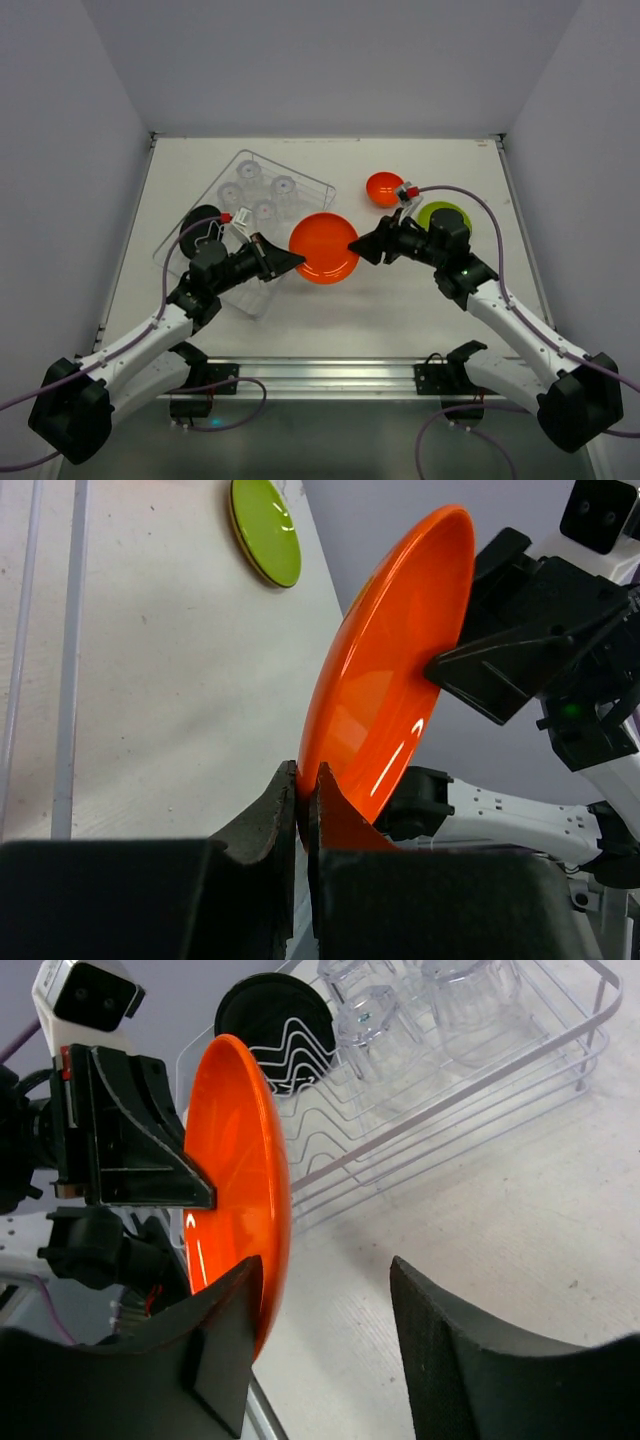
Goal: Unload the mixed dishes from the dish rack
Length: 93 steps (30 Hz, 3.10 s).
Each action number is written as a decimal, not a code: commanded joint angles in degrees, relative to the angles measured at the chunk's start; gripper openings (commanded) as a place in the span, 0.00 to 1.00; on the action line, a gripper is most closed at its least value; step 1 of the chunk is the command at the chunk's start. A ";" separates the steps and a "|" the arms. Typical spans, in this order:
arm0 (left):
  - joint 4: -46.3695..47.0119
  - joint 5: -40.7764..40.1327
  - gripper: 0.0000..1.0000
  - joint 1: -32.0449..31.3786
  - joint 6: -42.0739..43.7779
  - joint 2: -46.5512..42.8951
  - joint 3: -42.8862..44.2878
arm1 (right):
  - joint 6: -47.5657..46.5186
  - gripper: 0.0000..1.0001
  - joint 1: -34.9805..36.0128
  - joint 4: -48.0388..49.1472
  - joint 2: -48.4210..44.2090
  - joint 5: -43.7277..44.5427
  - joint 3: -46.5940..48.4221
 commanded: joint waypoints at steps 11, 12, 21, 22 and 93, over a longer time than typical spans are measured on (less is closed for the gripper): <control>-13.08 -4.39 0.69 -0.11 12.63 -3.60 7.96 | 5.96 0.00 1.14 10.76 -0.23 6.01 -3.43; -21.11 -9.80 0.89 -0.11 16.74 -5.61 11.72 | 6.49 0.00 0.36 9.37 -0.33 8.03 -3.43; -56.43 -42.72 1.00 -0.11 35.32 -16.51 26.08 | 26.44 0.00 -34.30 5.14 -5.34 19.11 -10.20; -56.61 -44.38 1.00 -0.11 36.54 -19.31 25.65 | 27.49 0.00 -36.72 5.14 -3.68 20.43 -10.03; -48.88 -44.76 1.00 21.86 65.29 24.86 38.65 | 7.99 0.99 -30.68 -0.67 -3.23 -3.55 -6.24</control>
